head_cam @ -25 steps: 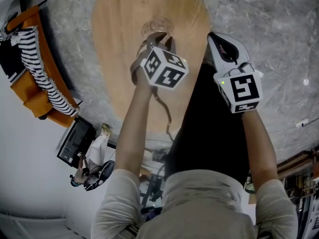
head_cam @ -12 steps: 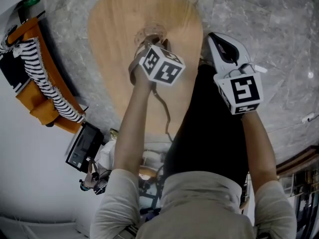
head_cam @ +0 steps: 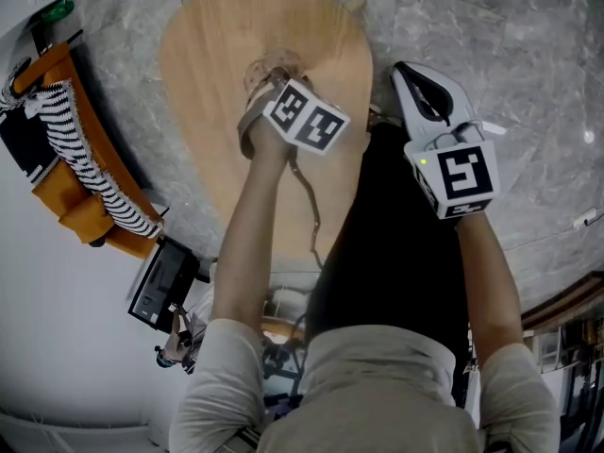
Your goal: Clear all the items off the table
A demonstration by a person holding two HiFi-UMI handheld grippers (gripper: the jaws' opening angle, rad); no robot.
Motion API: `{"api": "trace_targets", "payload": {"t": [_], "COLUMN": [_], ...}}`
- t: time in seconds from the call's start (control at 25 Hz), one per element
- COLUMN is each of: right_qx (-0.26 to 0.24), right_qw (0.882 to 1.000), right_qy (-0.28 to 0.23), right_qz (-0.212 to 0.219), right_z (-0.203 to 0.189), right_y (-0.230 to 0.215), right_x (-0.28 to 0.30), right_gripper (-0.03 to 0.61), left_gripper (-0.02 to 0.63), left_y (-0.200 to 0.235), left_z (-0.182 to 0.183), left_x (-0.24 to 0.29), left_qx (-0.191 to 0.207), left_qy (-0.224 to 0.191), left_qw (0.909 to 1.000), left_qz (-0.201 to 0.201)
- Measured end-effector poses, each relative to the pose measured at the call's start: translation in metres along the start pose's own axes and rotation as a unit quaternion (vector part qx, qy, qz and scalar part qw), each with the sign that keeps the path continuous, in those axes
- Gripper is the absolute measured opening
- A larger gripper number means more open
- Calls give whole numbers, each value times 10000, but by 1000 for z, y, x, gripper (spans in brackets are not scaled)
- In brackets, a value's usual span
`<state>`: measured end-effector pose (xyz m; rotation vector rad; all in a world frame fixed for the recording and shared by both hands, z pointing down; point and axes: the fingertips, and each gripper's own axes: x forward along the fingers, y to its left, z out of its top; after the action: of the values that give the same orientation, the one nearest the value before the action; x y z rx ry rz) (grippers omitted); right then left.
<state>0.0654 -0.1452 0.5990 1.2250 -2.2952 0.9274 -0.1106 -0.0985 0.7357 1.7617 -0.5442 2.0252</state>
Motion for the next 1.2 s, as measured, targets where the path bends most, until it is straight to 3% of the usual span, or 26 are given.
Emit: {"api": "trace_targets", "payload": {"t": [0.12,0.24,0.6,0.76,1.2], "right_qx": [-8,-46,-402,-642,-1271], "right_qw": [10000,10000,9986,9963,9846], "right_qy": [-18,-16,65,140,192], "right_qz": [-15,27,346,563,1188], "right_z": [-1,0,6,14,32], "right_y": [-5,-3,21,43,117], "right_x": [-3,-4,0,3,17], "right_gripper": [8,7,7,8,8], "left_gripper": [86,80,40,40,40], "left_y": [0,1,3,3,15], "left_z": [1,2,14,11,-26], "left_x": [1,-3,-41,-68,-152], "left_qx": [-58,-419,-1263,-1924,-3221], "left_qy": [-88,-365,-1380,-1905,-3292], "left_qw": [9999,9984,9820,9624,8867], "left_qz": [12,40,270,216,398]}}
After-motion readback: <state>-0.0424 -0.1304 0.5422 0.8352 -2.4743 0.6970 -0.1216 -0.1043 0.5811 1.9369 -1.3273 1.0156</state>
